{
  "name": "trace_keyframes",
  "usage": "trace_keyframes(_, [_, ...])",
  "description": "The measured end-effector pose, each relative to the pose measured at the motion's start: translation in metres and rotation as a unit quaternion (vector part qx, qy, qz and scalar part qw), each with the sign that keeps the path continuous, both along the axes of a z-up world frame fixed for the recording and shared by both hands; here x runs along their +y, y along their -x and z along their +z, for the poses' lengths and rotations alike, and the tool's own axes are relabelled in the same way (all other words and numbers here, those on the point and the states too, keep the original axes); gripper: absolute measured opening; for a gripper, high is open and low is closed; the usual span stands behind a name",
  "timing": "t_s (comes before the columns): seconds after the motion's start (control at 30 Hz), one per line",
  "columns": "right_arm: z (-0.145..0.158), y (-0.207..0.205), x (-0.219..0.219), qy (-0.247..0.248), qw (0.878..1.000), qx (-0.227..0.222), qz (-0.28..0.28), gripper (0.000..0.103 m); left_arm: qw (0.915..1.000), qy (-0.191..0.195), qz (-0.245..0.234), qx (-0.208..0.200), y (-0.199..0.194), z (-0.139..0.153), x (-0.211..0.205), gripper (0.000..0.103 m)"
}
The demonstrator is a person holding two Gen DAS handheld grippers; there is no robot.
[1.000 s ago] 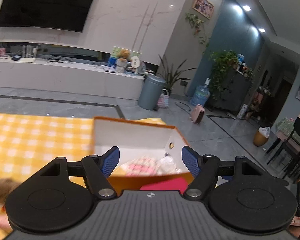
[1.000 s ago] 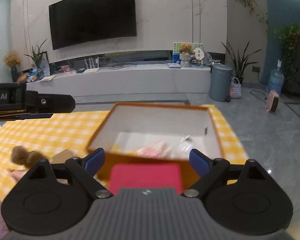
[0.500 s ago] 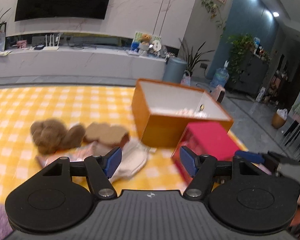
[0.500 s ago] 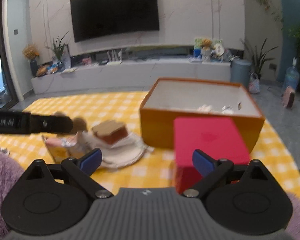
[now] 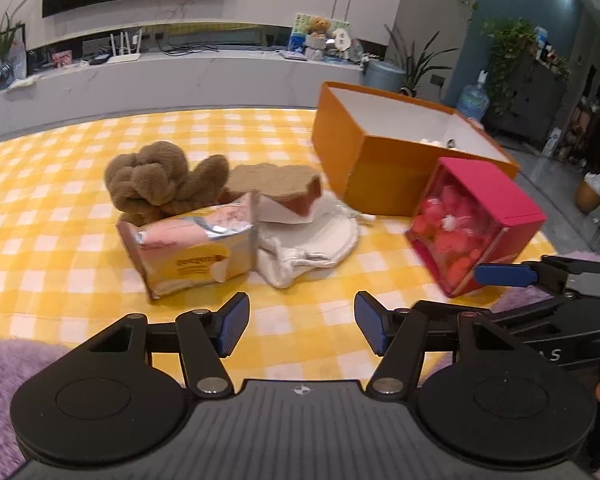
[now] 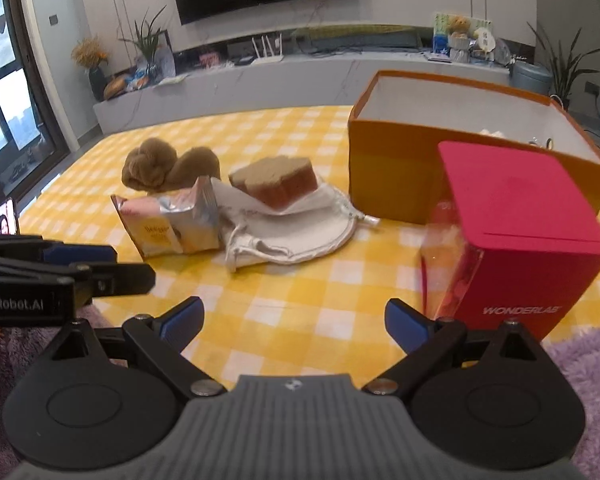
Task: Organize soft objects
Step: 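Move both tools back from the orange box to the remaining items, then grasp the pink snack packet with the left tool while the right tool grasps the white cloth bag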
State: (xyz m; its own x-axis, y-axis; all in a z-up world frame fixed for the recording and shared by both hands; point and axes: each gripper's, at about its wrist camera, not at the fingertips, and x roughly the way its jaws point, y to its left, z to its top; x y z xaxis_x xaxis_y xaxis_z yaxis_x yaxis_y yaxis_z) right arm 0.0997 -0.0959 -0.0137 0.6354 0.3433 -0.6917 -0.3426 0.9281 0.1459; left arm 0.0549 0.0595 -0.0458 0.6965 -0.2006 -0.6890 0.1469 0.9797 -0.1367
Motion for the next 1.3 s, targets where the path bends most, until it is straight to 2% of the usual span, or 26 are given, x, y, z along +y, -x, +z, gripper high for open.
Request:
trace_keyframes(0.07, [-0.002,-0.004,0.002,0.002,1.000,0.004,0.001,0.095,0.9999,-0.014,0.005,-0.005,0.000,0.001,0.003,0.071])
trace_keyframes(0.23, [-0.006,-0.020,0.008,-0.005,1.000,0.018,0.005,0.095,0.9999,-0.014,0.001,-0.009,-0.008,0.006,0.019,0.072])
trace_keyframes(0.37, [-0.008,-0.034,0.019,0.000,1.000,0.015,0.008,0.095,0.9987,-0.046,-0.004,-0.019,-0.012,0.011,0.030,0.074])
trace_keyframes(0.43, [-0.010,-0.041,0.025,0.003,1.000,0.016,0.017,0.094,0.9982,-0.054,-0.013,-0.021,-0.016,0.012,0.034,0.079])
trace_keyframes(0.53, [-0.011,-0.052,0.034,0.003,0.999,0.019,0.030,0.093,0.9976,-0.062,-0.030,-0.012,-0.028,0.010,0.037,0.080])
trace_keyframes(0.6, [-0.012,-0.058,0.040,0.005,0.999,0.020,0.040,0.090,0.9951,-0.088,-0.044,-0.013,-0.036,0.011,0.034,0.080])
trace_keyframes(0.67, [-0.013,-0.063,0.044,0.011,0.999,0.020,0.046,0.090,0.9900,-0.126,-0.059,-0.024,-0.044,0.015,0.030,0.080])
trace_keyframes(0.77, [-0.014,-0.071,0.046,0.011,0.998,0.025,0.048,0.090,0.9826,-0.152,-0.104,-0.020,-0.061,0.017,0.027,0.080])
trace_keyframes(0.9, [-0.015,-0.078,0.048,0.014,0.998,0.031,0.050,0.090,0.9711,-0.166,-0.170,0.023,-0.086,0.005,0.024,0.080])
trace_keyframes(1.0, [-0.018,-0.082,0.048,0.016,0.998,0.034,0.052,0.090,0.9553,-0.211,-0.200,0.050,-0.099,-0.010,0.019,0.079])
trace_keyframes(1.13, [-0.026,-0.087,0.049,0.022,0.997,0.046,0.054,0.090,0.9397,-0.254,-0.220,0.065,-0.105,-0.024,0.013,0.078])
trace_keyframes(1.2, [-0.030,-0.090,0.051,0.022,0.997,0.052,0.057,0.090,0.9350,-0.271,-0.217,0.070,-0.107,-0.032,0.009,0.078])
trace_keyframes(1.3, [-0.037,-0.093,0.055,0.028,0.996,0.058,0.061,0.090,0.9378,-0.280,-0.192,0.073,-0.109,-0.039,0.005,0.067])
